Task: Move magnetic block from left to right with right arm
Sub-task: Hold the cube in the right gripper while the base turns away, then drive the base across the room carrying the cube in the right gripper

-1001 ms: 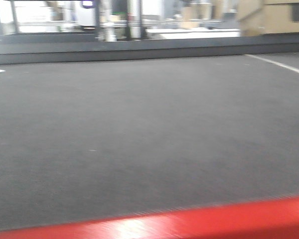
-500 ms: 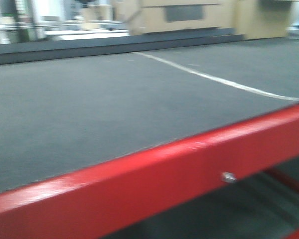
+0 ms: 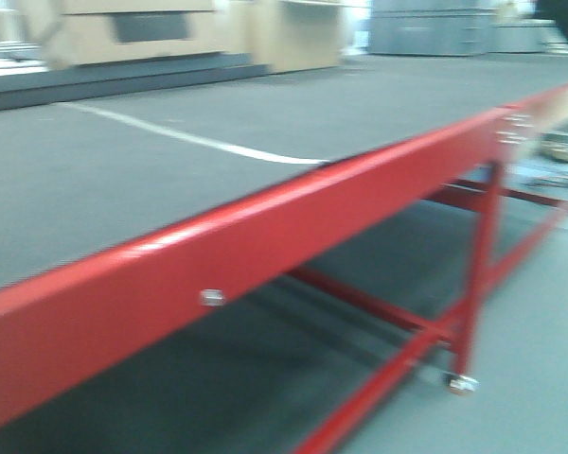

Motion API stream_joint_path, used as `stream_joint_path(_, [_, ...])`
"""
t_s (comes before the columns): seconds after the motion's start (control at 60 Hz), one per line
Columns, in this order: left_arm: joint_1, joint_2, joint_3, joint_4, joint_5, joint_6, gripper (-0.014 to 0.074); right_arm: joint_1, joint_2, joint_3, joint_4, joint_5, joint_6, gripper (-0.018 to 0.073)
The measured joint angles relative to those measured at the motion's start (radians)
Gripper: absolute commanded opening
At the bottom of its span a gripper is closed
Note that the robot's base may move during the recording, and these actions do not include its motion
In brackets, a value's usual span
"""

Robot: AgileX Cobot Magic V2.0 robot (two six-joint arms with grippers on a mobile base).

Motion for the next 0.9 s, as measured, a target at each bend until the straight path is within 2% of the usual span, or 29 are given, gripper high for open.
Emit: stream_joint_path(0.901, [0.0,0.0,0.0,0.0,0.0,0.0,-0.0116,0.0,0.0,0.0,0.0,0.0,0.0,0.0161])
